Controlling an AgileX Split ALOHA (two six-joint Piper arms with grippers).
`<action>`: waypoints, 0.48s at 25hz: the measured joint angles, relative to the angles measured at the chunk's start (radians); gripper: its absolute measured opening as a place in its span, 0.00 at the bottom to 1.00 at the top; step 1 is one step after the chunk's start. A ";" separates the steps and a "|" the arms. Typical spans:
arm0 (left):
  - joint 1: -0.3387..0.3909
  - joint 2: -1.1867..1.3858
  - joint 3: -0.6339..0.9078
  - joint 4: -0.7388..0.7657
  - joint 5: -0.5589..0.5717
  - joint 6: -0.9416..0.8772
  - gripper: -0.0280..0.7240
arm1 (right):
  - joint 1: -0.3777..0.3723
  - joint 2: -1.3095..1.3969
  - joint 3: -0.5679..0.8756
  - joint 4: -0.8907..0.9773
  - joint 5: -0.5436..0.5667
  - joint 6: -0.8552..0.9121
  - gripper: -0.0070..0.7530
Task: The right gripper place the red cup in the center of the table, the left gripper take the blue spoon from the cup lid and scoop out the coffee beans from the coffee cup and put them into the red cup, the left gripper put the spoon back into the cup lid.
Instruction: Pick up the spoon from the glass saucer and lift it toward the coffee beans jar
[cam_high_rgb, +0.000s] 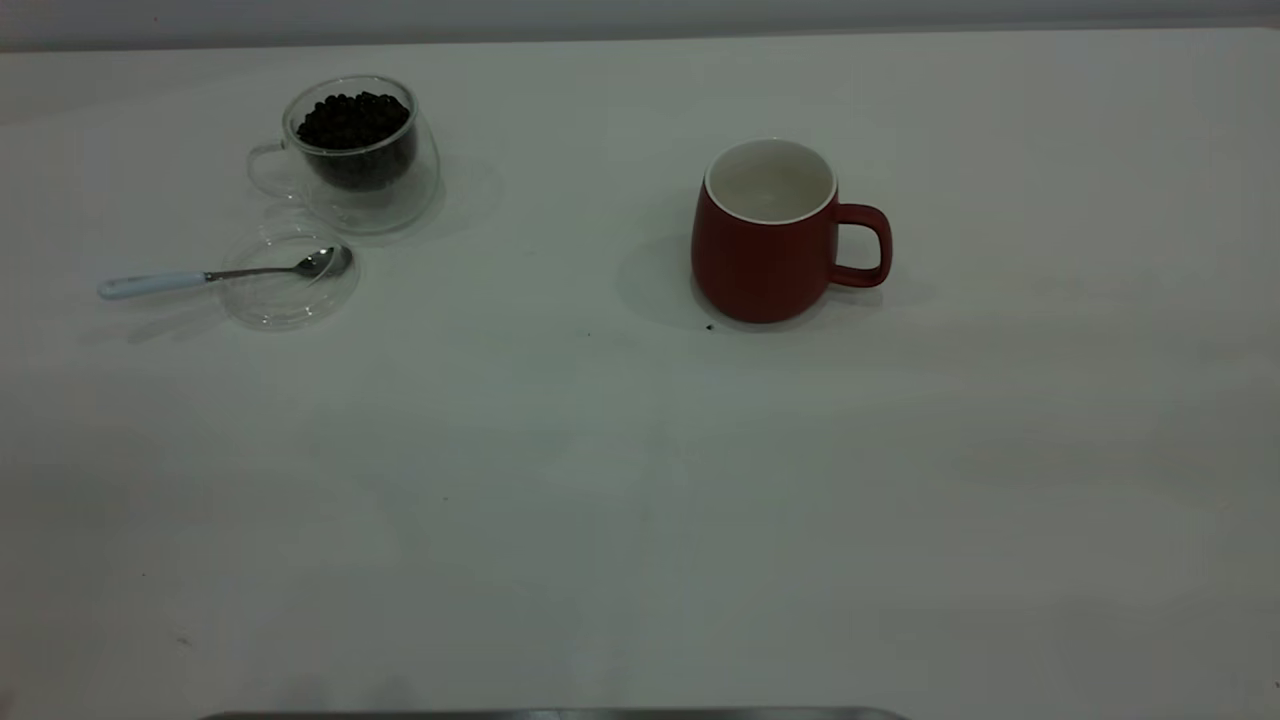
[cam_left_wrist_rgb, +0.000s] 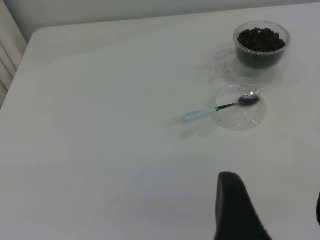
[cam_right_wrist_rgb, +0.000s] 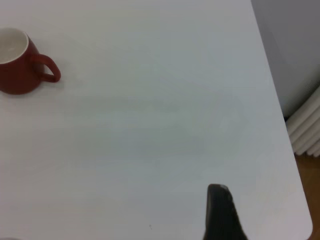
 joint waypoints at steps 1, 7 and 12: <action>0.000 0.000 0.000 0.000 0.000 0.000 0.63 | -0.001 -0.007 0.009 0.001 -0.004 -0.009 0.66; 0.000 0.000 0.000 0.000 0.000 0.000 0.63 | -0.001 -0.020 0.026 0.024 -0.011 -0.037 0.66; 0.000 0.000 0.000 0.000 0.000 -0.001 0.63 | -0.001 -0.049 0.054 0.026 -0.018 -0.040 0.66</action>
